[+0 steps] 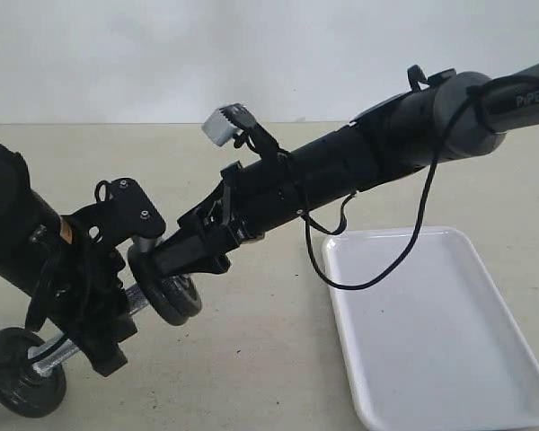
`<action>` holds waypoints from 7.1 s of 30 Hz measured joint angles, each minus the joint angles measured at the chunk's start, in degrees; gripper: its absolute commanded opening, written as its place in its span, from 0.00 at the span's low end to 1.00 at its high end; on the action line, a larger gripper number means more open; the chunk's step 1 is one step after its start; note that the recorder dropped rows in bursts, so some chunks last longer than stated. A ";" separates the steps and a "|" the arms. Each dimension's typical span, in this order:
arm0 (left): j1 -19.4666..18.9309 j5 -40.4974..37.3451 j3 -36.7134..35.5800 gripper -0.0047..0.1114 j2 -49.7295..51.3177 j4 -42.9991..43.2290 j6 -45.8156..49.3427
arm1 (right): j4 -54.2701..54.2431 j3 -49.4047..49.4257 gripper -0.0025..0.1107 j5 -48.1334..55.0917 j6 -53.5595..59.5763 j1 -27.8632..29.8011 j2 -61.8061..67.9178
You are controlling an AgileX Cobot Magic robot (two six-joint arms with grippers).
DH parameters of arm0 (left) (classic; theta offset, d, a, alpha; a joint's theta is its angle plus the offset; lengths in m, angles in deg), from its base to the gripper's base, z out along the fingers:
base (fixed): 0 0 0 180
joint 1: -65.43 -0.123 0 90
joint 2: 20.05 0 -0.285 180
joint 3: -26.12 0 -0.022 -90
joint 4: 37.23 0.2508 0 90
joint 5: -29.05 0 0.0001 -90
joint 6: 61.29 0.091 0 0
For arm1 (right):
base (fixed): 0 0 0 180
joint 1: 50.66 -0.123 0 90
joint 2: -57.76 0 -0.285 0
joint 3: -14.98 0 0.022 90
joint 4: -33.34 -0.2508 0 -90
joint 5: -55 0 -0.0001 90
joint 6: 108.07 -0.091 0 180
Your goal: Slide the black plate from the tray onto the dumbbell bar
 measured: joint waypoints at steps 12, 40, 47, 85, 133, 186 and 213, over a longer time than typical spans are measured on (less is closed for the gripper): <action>0.10 8.06 0.00 0.08 0.33 -1.69 -1.70 | 2.40 -0.28 0.95 -0.62 -4.95 5.88 -4.22; 0.10 7.97 0.00 0.08 0.36 -1.69 -19.32 | 32.03 -0.28 0.02 2.14 -25.25 10.66 -15.83; 0.10 7.97 0.00 0.08 0.36 -1.69 -30.57 | 48.71 -0.28 0.02 1.09 -42.42 10.66 -19.38; 0.10 8.08 0.00 0.08 0.47 -1.92 -56.23 | 72.01 3.53 0.02 4.37 -68.07 9.10 -23.53; 0.20 17.51 12.16 0.08 17.14 -9.36 -57.78 | 65.88 6.45 0.02 -4.21 -59.45 8.62 -23.53; 0.20 18.93 13.99 0.60 15.01 -9.49 -48.22 | 60.19 10.44 0.02 -4.31 -55.04 8.62 -23.53; 0.20 8.61 13.99 0.60 8.61 -3.04 -37.17 | 59.76 12.97 0.02 -7.72 -55.04 8.62 -23.53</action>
